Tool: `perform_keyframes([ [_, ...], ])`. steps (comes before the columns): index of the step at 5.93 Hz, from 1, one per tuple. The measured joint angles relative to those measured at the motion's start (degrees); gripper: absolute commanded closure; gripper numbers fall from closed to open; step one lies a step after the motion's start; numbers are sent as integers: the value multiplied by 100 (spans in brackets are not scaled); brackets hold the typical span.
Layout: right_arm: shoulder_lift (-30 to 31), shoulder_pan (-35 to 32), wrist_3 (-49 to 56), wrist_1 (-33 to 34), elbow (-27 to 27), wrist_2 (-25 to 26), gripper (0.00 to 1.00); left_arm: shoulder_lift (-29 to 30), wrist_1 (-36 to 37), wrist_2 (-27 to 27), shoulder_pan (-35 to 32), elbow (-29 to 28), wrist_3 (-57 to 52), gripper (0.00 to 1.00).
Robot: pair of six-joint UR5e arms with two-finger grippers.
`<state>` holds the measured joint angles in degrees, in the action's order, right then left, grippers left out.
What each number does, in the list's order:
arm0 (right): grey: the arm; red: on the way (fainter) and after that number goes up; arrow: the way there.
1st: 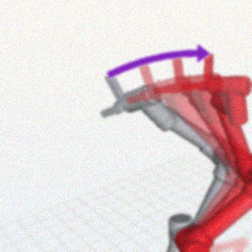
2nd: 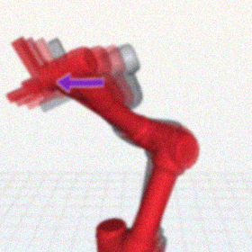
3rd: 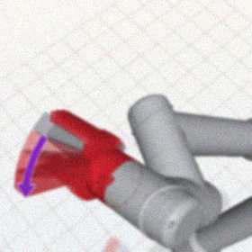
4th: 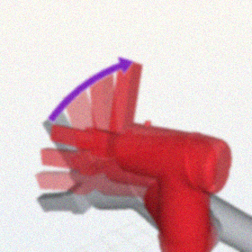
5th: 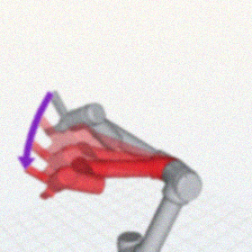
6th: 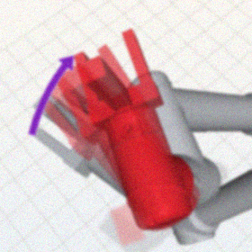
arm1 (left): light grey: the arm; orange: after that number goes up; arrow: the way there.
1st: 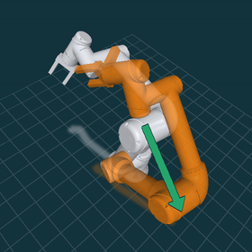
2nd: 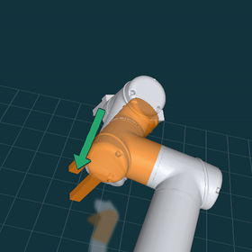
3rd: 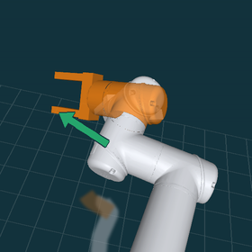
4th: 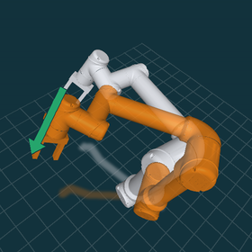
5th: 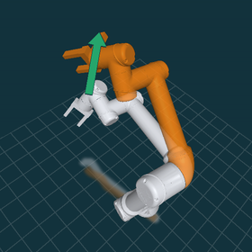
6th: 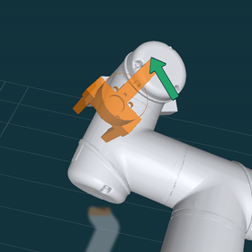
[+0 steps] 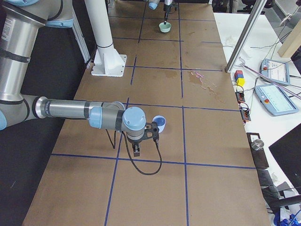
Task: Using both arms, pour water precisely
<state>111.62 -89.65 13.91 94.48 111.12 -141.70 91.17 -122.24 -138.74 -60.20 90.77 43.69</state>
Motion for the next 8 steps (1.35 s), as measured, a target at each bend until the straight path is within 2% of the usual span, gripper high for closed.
perform_keyframes([
  [2, -4, 6, 5, 0, -1, 1, 0, 813, 0, 119, 863, 503, 1303, 100],
  [3, -2, 8, 6, 0, -2, -3, 0, 1392, 80, 447, 1509, 522, 1970, 100],
  [4, -4, 9, 4, 0, 0, -14, 0, 2096, 522, 955, 2117, 487, 2430, 100],
  [5, -7, 9, 0, 2, 3, -21, 0, 2822, 1273, 1414, 2512, 427, 2597, 100],
  [6, -8, 9, -1, 6, 4, -23, 0, 3411, 1843, 1769, 2752, 222, 2643, 100],
  [8, -9, 15, -2, 9, 0, -24, 0, 3873, 2077, 2100, 2911, -177, 2651, 100],
])
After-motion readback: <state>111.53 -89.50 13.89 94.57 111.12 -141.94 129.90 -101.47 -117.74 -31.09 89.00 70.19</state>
